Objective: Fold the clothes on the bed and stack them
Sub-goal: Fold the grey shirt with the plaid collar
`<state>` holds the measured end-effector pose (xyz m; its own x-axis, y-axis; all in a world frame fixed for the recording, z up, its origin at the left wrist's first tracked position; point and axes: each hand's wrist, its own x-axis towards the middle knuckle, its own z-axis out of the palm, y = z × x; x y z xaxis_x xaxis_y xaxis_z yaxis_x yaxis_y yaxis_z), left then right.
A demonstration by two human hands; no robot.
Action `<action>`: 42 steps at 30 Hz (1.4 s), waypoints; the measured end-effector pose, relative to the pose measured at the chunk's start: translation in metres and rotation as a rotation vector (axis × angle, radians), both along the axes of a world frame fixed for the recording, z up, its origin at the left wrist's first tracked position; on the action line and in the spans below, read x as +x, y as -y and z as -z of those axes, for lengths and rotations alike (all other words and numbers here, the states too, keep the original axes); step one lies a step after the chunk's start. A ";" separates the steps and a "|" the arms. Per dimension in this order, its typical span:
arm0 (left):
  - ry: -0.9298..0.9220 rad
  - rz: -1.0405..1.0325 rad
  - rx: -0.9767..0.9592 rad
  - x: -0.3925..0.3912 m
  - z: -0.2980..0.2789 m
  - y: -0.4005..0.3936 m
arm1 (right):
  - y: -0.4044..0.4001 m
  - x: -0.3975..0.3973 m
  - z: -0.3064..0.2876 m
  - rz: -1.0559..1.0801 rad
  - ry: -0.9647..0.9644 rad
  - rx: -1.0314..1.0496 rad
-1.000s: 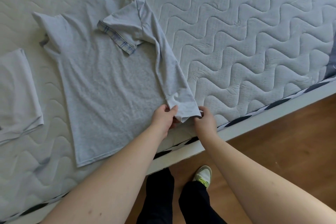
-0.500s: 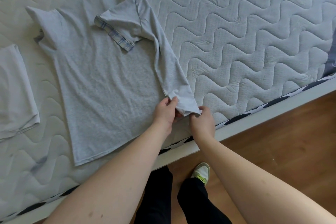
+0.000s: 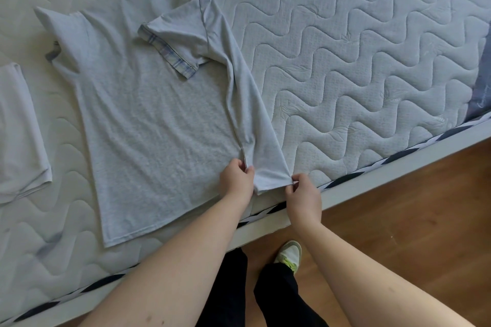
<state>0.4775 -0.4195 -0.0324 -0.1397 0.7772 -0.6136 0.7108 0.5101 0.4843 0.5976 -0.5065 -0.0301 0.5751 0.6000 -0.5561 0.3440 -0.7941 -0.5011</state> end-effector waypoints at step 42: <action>-0.095 -0.044 0.353 -0.083 -0.016 -0.288 | -0.264 -0.052 -0.032 -0.558 0.102 0.254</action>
